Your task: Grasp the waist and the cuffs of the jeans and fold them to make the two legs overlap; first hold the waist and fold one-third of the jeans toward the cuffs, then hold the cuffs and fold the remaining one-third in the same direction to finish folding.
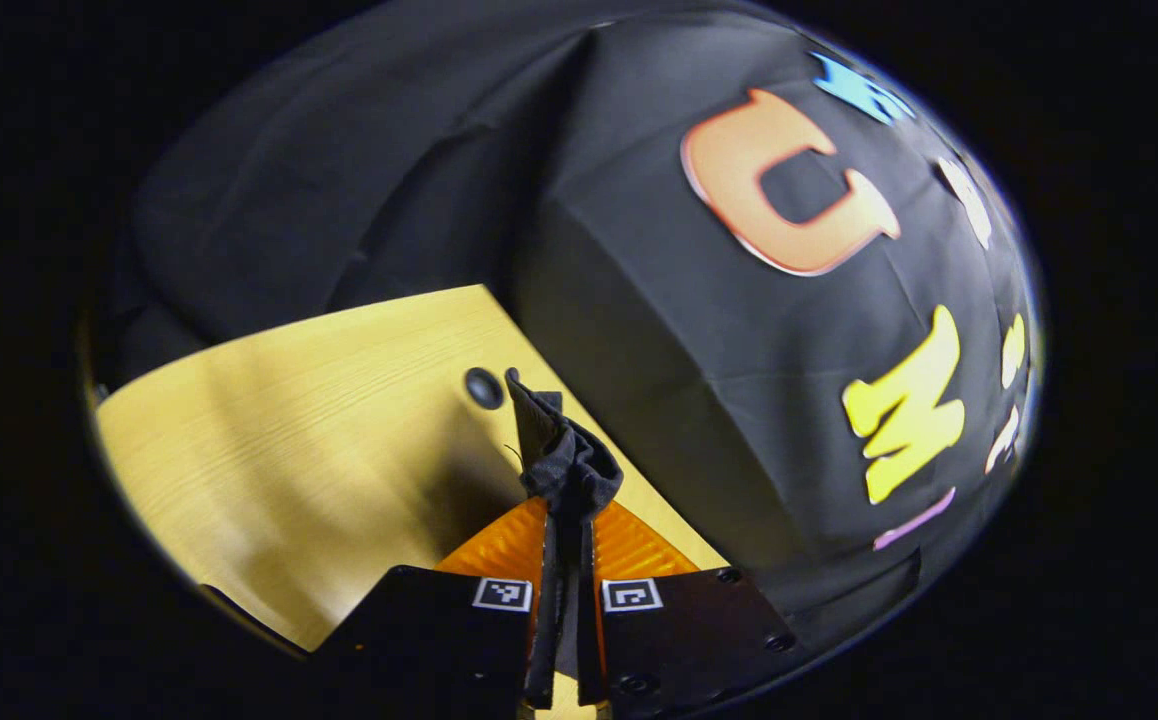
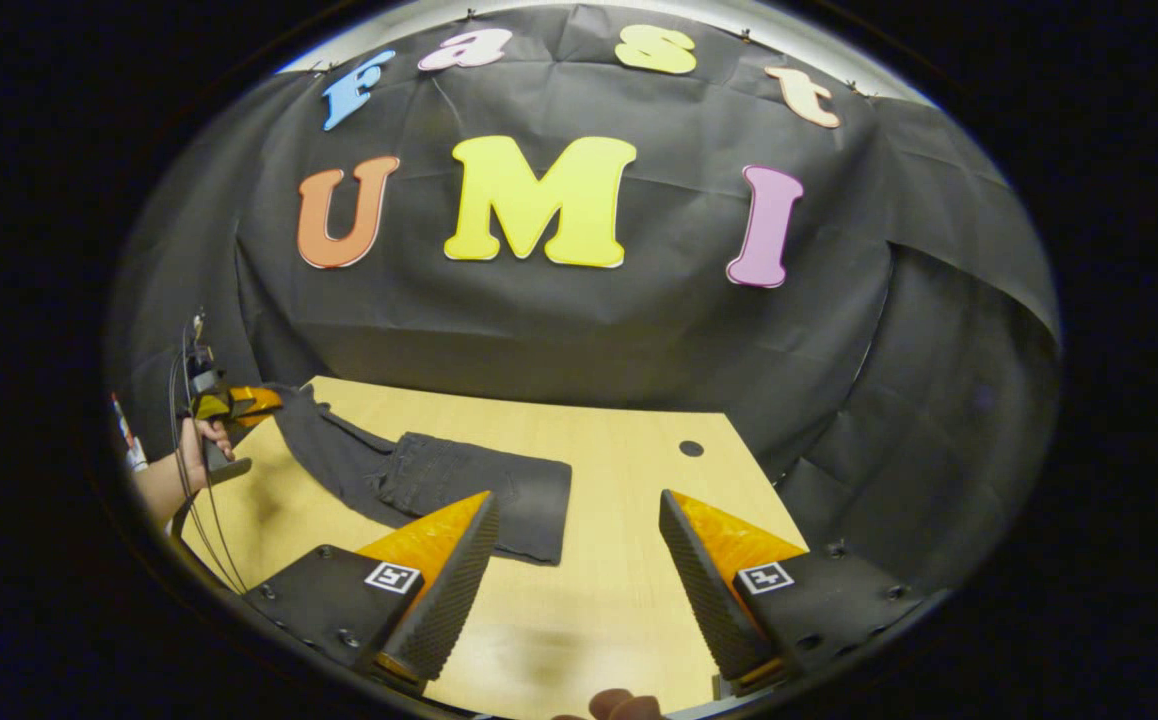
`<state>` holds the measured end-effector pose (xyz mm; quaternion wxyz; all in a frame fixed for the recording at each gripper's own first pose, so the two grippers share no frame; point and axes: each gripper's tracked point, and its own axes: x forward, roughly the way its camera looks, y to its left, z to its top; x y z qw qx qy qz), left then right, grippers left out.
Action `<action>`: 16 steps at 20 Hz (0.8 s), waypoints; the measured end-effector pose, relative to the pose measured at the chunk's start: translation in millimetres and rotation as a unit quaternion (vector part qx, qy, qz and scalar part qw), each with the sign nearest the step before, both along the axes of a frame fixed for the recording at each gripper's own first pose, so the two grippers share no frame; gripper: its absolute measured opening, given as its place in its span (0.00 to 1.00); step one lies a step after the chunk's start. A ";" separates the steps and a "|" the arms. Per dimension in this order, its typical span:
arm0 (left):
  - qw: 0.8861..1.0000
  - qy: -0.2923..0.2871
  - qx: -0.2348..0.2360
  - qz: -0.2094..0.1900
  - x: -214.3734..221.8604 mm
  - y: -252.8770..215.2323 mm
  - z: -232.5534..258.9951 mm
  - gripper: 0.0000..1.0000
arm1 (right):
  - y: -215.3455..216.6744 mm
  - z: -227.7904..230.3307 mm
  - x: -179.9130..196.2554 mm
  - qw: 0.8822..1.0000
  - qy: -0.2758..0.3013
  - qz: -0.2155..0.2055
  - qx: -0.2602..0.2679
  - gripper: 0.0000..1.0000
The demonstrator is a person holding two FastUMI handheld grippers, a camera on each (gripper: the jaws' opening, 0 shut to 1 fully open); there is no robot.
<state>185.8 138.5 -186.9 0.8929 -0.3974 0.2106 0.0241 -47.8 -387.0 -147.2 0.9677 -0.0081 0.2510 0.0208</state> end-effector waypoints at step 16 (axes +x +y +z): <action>0.958 -0.113 0.127 -0.231 -17.6 -270.1 86.5 0.11 | -100.3 2.2 -95.5 0.995 0.002 -0.104 0.012 0.99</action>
